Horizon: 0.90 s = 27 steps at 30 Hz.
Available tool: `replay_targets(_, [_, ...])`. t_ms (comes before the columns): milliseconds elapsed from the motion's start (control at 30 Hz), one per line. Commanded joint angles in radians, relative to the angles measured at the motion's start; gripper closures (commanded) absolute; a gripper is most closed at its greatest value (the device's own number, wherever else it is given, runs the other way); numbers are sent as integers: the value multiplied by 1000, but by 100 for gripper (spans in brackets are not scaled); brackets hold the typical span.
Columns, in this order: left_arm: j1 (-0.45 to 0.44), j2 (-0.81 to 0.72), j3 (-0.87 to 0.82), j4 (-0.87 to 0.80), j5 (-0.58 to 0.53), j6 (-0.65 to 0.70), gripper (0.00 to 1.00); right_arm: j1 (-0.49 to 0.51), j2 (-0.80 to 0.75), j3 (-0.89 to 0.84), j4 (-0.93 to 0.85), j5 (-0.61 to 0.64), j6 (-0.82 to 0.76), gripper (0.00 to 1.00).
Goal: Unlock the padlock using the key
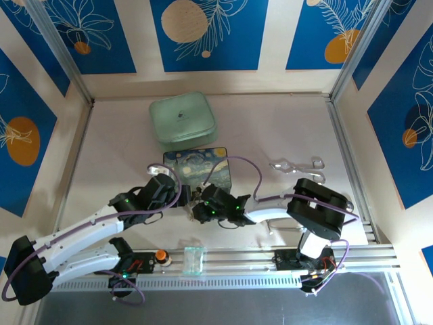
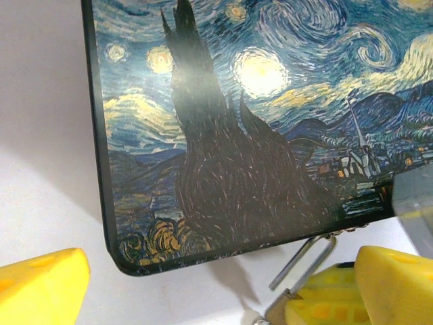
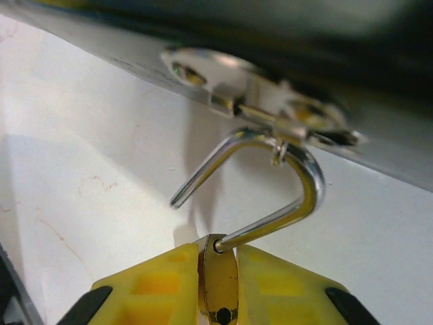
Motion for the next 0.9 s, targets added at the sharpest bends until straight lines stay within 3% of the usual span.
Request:
replay_targets(0, [12,28,56,18,-9,195,1,-26,0,-81,-14,-93,88,91])
replay_targets(267, [10,205,293,-197,-52,594,2,-73,-1,-155,92,-139,150,93])
replay_targets(467, [8,261,325,-263,-3,854,15,-89,13,-195,151,-146,224,93])
replay_targets(600, [-4,346,363,-312,16,940,17,-102,34,-210,179,-154,258,94])
replay_targets(700, [-23,405,363,-298,-55,982,19,-109,53,-224,208,-149,290,94])
replay_targets(867, [-27,481,345,-188,-59,1001,24,-109,61,-227,186,-133,320,95])
